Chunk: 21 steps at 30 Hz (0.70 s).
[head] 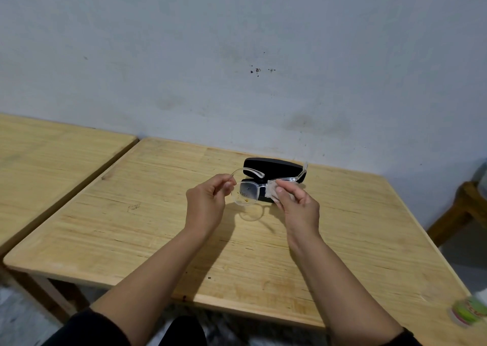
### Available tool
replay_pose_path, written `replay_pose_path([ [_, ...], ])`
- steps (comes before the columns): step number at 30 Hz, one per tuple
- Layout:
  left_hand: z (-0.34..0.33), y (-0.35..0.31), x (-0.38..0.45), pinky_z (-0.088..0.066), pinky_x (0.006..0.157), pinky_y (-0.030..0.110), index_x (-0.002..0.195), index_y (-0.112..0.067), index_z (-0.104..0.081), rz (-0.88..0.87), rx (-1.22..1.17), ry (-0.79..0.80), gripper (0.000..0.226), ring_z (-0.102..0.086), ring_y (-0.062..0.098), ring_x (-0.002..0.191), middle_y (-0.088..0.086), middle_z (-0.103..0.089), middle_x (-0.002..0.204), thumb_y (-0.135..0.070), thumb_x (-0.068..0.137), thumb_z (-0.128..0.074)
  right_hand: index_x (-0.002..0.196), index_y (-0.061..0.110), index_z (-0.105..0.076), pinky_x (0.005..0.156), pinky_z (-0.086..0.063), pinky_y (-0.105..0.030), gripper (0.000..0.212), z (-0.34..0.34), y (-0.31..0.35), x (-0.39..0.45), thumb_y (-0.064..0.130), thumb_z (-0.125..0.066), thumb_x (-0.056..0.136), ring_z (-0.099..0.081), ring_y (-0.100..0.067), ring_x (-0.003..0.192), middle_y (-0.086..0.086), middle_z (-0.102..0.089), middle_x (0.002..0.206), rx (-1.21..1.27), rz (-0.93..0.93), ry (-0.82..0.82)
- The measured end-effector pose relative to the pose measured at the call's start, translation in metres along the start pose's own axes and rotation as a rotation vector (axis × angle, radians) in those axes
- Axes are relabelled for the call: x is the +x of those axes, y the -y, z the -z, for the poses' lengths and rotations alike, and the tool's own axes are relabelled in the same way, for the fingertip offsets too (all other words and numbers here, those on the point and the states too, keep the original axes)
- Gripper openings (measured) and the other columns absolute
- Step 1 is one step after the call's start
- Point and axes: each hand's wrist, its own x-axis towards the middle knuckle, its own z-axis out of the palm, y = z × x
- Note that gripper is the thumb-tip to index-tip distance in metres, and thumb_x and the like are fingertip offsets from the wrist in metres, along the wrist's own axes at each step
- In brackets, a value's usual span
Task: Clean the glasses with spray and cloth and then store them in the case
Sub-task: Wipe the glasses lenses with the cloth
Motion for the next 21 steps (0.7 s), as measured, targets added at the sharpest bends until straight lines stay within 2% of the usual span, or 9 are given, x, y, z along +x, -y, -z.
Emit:
replay_pose_path([
  [3,0.002,-0.001,0.003,-0.047,0.069,0.006,0.080,-0.021,-0.069,-0.006,0.013,0.011,0.021,-0.068,0.002,0.076,-0.012,-0.069,0.074,-0.005,0.088,-0.057,0.088,0.019,-0.074,0.085,-0.052,-0.027,0.016,0.004,0.001,0.003,0.006,-0.067,0.081,-0.067,-0.012,0.092,0.002,-0.073,0.092,-0.106,0.004,0.068],
  [8,0.012,0.000,0.008,-0.054,0.077,0.023,0.079,-0.027,-0.068,0.011,0.025,-0.005,0.025,-0.070,0.010,0.077,-0.012,-0.069,0.077,-0.007,0.089,-0.057,0.084,0.015,-0.076,0.073,-0.054,-0.031,0.012,0.015,0.011,0.005,0.007,-0.069,0.080,-0.067,-0.019,0.076,-0.011,-0.074,0.084,-0.283,-0.095,0.320],
  [10,0.016,0.000,0.010,-0.055,0.076,0.023,0.076,-0.030,-0.066,0.013,0.033,-0.008,0.027,-0.070,0.012,0.077,-0.013,-0.069,0.076,-0.008,0.089,-0.057,0.081,0.015,-0.075,0.065,-0.055,-0.024,0.013,0.018,0.016,0.005,0.004,-0.067,0.081,-0.067,-0.014,0.069,-0.008,-0.072,0.076,-0.336,-0.094,0.397],
  [12,0.017,0.000,0.009,-0.055,0.076,0.024,0.075,-0.030,-0.066,0.010,0.039,-0.006,0.028,-0.070,0.012,0.078,-0.010,-0.070,0.076,-0.008,0.089,-0.056,0.080,0.015,-0.074,0.060,-0.054,-0.019,0.015,0.018,0.017,0.005,0.002,-0.065,0.081,-0.066,-0.013,0.065,-0.003,-0.072,0.072,-0.361,-0.069,0.385],
  [14,0.017,0.002,0.007,-0.056,0.076,0.025,0.077,-0.025,-0.068,0.012,0.048,-0.008,0.026,-0.070,0.009,0.077,-0.006,-0.071,0.077,-0.006,0.090,-0.056,0.079,0.017,-0.075,0.062,-0.054,-0.023,0.015,0.017,0.013,0.005,0.004,-0.066,0.081,-0.068,-0.017,0.069,-0.004,-0.073,0.076,-0.335,-0.049,0.265],
  [16,0.014,0.004,0.003,-0.055,0.076,0.022,0.079,-0.021,-0.068,0.013,0.046,-0.013,0.024,-0.069,0.007,0.077,-0.005,-0.071,0.077,-0.004,0.089,-0.055,0.079,0.020,-0.075,0.070,-0.055,-0.028,0.013,0.014,0.005,0.002,0.009,-0.068,0.080,-0.070,-0.018,0.077,-0.002,-0.074,0.081,-0.251,-0.039,0.048],
  [17,0.012,0.004,-0.001,-0.054,0.075,0.019,0.079,-0.021,-0.069,0.009,0.041,-0.013,0.024,-0.070,0.007,0.077,-0.006,-0.071,0.076,-0.003,0.089,-0.055,0.080,0.022,-0.075,0.071,-0.054,-0.024,0.012,0.011,0.001,0.000,0.012,-0.068,0.081,-0.070,-0.015,0.078,0.002,-0.074,0.083,-0.234,-0.021,-0.074],
  [19,0.007,0.003,-0.009,-0.052,0.073,0.013,0.079,-0.023,-0.069,-0.007,0.030,-0.003,0.027,-0.069,0.007,0.076,-0.011,-0.069,0.071,-0.001,0.088,-0.055,0.085,0.025,-0.073,0.063,-0.049,-0.011,0.013,0.003,-0.002,-0.007,0.015,-0.065,0.084,-0.066,-0.007,0.076,0.009,-0.071,0.083,-0.188,0.035,-0.293],
  [21,-0.001,0.001,-0.017,-0.052,0.073,0.012,0.080,-0.026,-0.067,-0.051,0.029,0.010,0.031,-0.068,0.005,0.076,-0.012,-0.068,0.070,0.001,0.087,-0.055,0.090,0.023,-0.072,0.067,-0.050,-0.013,0.015,-0.006,0.000,-0.012,0.012,-0.062,0.086,-0.063,-0.004,0.073,0.012,-0.068,0.081,-0.034,0.032,-0.440],
])
